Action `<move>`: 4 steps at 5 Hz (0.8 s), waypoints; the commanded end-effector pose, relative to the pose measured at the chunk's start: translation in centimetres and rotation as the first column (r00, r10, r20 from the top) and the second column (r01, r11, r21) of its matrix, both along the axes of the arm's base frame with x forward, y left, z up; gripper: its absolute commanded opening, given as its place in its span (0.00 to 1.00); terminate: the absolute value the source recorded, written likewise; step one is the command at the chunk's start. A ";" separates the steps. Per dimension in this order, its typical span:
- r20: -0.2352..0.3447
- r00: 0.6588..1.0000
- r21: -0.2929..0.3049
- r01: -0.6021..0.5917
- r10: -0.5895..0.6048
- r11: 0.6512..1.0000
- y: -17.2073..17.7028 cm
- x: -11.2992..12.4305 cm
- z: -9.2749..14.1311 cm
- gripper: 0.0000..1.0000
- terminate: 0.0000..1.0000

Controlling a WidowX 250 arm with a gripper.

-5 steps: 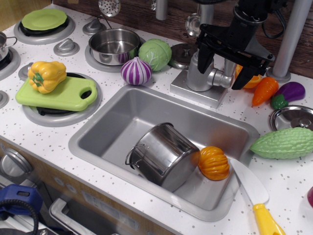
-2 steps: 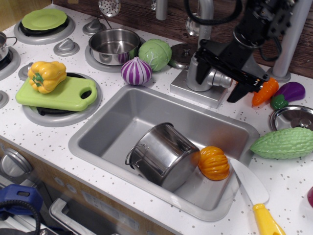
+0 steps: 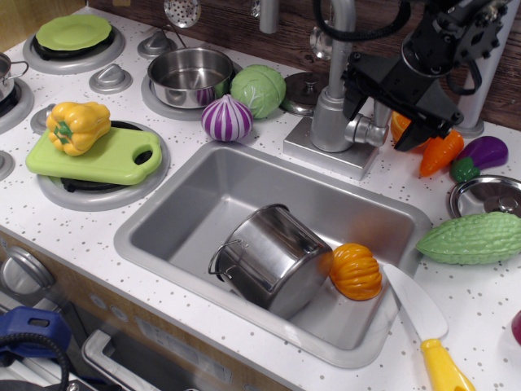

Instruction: Turn lever vertical to front

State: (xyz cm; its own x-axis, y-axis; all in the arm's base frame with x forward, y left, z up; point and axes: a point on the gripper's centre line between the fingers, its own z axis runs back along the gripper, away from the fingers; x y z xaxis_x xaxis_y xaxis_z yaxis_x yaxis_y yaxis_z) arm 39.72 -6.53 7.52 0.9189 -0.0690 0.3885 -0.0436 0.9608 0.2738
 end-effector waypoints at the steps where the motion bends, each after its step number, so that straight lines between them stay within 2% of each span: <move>1: 0.107 0.994 -0.045 -0.008 0.012 0.999 0.2 1.6 4.1 1.00 0.00; 3: 0.127 0.992 -0.052 0.017 -0.010 0.998 0.7 3.2 4.0 1.00 0.00; 4: 0.118 0.993 -0.057 0.010 -0.004 0.998 0.6 3.6 4.0 0.00 0.00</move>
